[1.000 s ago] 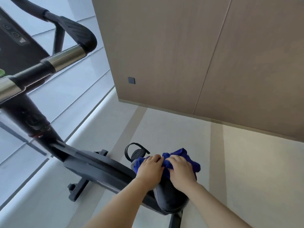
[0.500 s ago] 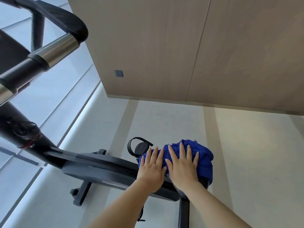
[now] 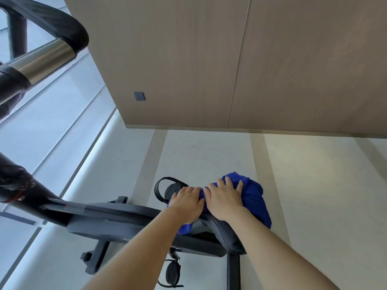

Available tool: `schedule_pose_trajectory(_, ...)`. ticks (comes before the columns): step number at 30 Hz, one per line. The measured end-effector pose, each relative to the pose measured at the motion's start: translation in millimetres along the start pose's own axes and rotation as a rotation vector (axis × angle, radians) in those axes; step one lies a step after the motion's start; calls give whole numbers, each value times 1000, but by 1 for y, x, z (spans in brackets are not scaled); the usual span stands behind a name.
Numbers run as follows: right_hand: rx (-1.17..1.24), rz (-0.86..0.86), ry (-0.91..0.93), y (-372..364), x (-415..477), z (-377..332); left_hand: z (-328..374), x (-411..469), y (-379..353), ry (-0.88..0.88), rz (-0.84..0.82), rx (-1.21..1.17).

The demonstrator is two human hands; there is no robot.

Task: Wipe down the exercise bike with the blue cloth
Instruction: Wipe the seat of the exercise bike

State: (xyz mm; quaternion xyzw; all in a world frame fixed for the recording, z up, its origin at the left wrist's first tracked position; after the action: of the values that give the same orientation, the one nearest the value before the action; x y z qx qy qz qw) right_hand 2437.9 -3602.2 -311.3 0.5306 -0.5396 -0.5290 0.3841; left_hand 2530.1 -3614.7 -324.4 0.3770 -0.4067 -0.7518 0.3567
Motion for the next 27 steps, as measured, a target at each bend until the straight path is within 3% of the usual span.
schedule_pose_trajectory(5, -22, 84, -51, -9, -46, 11, 8, -31, -15, -33, 27, 142)
schedule_pose_trajectory(12, 96, 104, -225, -8, -65, 53, 39, -38, -32, -16, -5, 91)
schedule_pose_trajectory(15, 106, 85, -210, -9, -53, 59, 41, -28, -34, 79, 67, 71)
schedule_pose_trajectory(19, 128, 67, -218, -10, -35, 65, 45, -8, -27, 79, 163, 103)
schedule_pose_trajectory(27, 255, 104, -100, -4, -1, 77, 49, 27, -18, 150, 182, 99)
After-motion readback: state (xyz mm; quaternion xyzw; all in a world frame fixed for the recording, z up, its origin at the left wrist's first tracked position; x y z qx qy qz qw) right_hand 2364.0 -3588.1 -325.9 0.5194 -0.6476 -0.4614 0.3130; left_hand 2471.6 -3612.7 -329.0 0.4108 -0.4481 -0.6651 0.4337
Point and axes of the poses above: each hand's wrist, its own x-axis towards the middle knuckle, its own y-axis out of the back of the hand, z = x × y, the point moved 10 cm from there along x, towards the middle knuckle, and after that the axes turned 7 degrees about z, right-handed, at the moved point
